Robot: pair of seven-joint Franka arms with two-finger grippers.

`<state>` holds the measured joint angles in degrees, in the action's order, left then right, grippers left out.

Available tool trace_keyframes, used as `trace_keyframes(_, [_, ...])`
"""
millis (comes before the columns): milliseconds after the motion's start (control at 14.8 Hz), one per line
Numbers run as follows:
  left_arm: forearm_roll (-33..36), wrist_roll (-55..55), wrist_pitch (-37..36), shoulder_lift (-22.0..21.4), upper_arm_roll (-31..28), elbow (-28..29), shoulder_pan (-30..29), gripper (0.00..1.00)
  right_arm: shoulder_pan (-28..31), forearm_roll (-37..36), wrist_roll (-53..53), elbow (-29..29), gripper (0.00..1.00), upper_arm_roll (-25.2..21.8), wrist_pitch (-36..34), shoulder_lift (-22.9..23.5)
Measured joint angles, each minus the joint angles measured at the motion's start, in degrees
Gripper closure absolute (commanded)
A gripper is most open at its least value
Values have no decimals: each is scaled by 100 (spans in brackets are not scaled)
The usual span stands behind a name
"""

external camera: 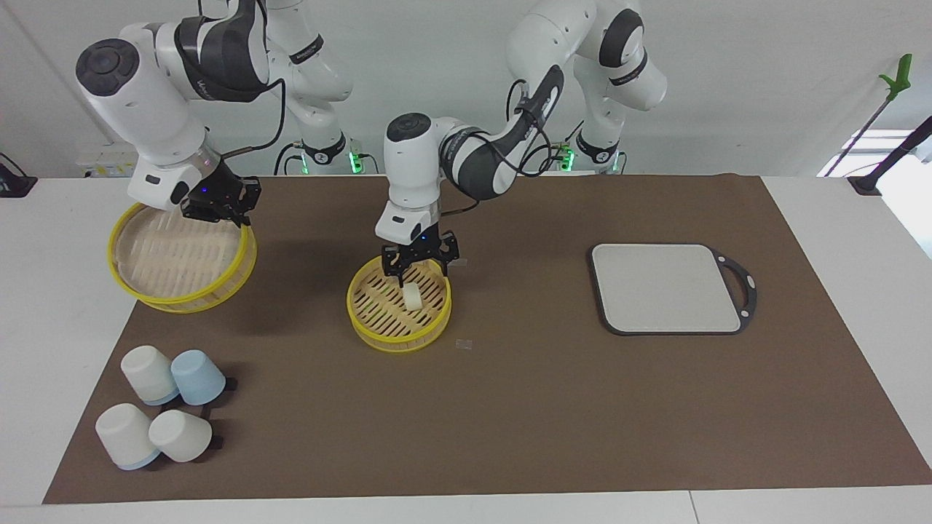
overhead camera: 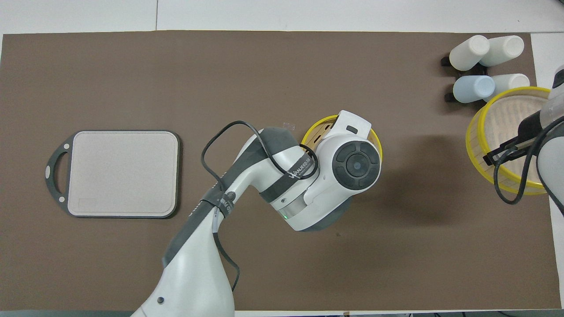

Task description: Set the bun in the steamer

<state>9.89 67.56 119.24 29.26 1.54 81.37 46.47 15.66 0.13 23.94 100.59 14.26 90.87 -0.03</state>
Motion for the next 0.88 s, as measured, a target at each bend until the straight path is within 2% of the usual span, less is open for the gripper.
trace_keyframes(202, [-39,-382,-408,-738,-11,365,-593,0,-443,17,-546,-4,100,16,207,-7])
trace_keyframes(472, [-317,-1626,-1048,-1413,-28,626,-1713,0,-1573,58,-2118,-67,100,45,573,26])
trace_keyframes(674, [-433,-2802,-1428,-1672,-37,655,-2653,0,-2475,65,-3529,-406,100,60,955,446])
trace_keyframes(876, [-636,-4105,-1746,-1899,-45,665,-3553,0,-2973,61,-4222,-542,100,59,1699,1041])
